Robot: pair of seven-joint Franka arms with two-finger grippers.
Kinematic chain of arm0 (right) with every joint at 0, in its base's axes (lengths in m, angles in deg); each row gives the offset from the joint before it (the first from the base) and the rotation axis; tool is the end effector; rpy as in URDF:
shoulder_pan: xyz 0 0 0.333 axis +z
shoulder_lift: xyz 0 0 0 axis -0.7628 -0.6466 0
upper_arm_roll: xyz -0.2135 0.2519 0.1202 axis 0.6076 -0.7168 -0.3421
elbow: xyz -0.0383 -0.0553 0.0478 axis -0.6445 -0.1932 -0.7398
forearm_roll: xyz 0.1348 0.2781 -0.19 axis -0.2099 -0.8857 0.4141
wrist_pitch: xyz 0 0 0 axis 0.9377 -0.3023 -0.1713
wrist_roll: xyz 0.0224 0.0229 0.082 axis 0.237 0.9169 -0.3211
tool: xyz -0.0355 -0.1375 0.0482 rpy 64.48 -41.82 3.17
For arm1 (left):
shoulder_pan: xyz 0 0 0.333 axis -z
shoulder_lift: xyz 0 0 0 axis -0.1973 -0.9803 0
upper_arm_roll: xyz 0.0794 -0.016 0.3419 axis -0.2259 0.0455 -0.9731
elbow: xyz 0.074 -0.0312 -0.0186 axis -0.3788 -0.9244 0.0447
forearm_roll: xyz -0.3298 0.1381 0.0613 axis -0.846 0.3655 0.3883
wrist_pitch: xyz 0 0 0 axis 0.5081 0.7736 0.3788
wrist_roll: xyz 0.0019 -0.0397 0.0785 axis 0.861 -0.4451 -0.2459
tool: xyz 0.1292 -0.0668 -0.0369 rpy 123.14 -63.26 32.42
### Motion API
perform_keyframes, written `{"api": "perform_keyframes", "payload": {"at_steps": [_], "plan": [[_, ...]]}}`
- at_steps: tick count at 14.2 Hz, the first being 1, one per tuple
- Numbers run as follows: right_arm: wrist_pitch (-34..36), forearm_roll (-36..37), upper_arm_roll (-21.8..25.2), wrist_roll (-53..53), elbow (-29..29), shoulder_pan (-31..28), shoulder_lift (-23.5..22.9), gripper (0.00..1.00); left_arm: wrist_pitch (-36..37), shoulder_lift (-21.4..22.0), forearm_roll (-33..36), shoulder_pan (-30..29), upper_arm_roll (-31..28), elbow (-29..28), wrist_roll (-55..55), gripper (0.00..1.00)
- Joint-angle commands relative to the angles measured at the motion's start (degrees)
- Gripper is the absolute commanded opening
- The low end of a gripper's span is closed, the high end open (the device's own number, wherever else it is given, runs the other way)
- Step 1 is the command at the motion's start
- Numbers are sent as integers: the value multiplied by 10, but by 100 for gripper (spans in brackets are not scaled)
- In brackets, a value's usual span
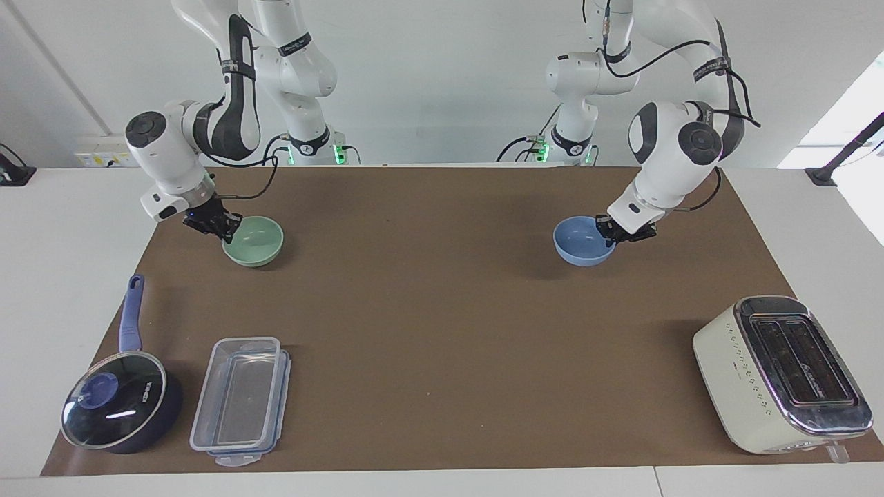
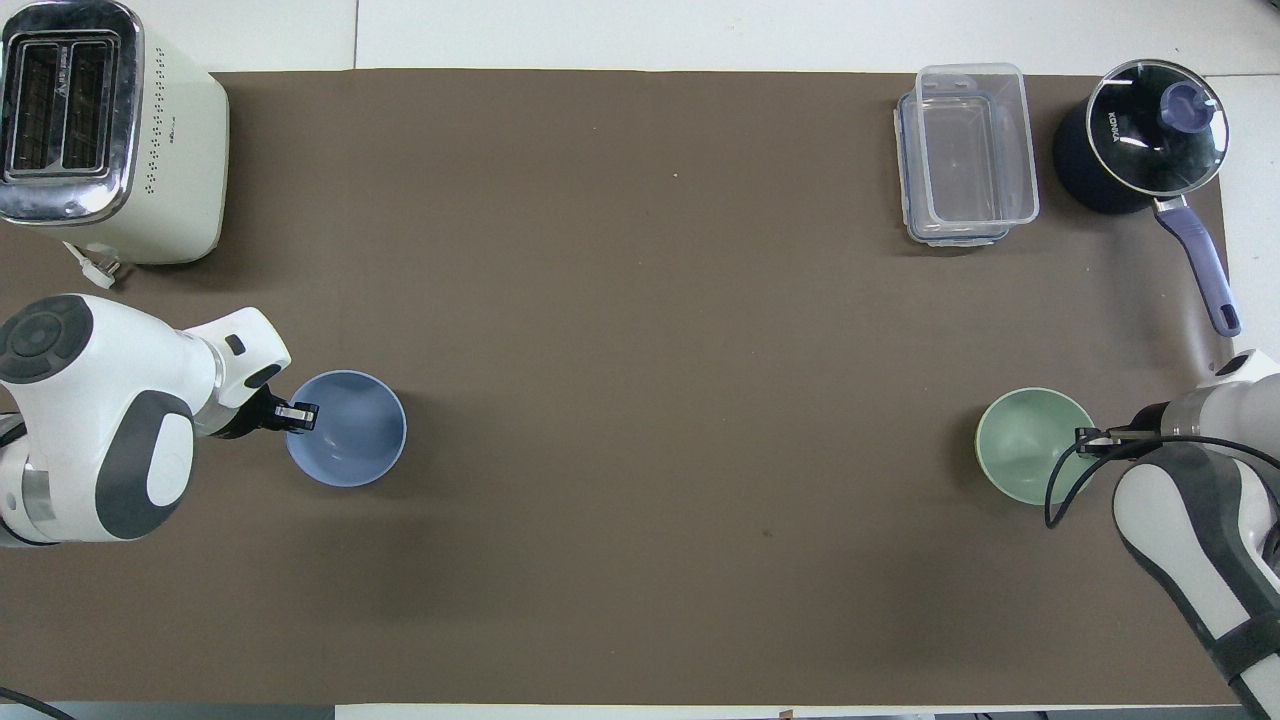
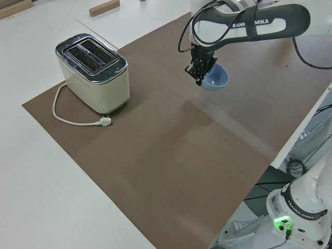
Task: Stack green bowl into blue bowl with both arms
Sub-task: 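Grasp the blue bowl with the left gripper while the right gripper grasps the green bowl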
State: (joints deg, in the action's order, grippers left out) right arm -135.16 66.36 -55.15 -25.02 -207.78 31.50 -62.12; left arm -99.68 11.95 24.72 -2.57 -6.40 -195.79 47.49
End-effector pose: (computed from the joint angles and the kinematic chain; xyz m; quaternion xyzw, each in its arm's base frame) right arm 0.4209 -0.1139 0.3678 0.9990 -0.0392 -0.0199 0.0074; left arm 0.4944 -0.1242 0.4351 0.9897 -0.1242 -0.0704 0.0124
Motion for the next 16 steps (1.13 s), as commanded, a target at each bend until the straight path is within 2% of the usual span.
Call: {"api": "perform_keyframes", "payload": {"at_steps": [1, 5, 7, 11, 15, 16], "plan": [[49, -3, -5, 8, 55, -2, 16, 0, -2, -31, -14, 116, -2, 34, -119, 0], [127, -3, -8, 7, 127, -1, 29, 0, -74, -35, -62, 238, -2, 3, -204, 0], [160, -3, -8, 6, 163, 20, 27, 0, -116, -59, -76, 280, -2, -9, -227, 0], [194, -4, -9, -62, 230, 87, 0, 0, -137, -101, -142, 287, -3, 1, -231, 0], [215, -4, -9, -201, 263, 185, -12, 0, -144, -129, -144, 286, -2, 14, -231, 0], [213, -13, -9, -260, 263, 231, -12, 0, -147, -130, -144, 287, -2, 13, -231, 0]]}}
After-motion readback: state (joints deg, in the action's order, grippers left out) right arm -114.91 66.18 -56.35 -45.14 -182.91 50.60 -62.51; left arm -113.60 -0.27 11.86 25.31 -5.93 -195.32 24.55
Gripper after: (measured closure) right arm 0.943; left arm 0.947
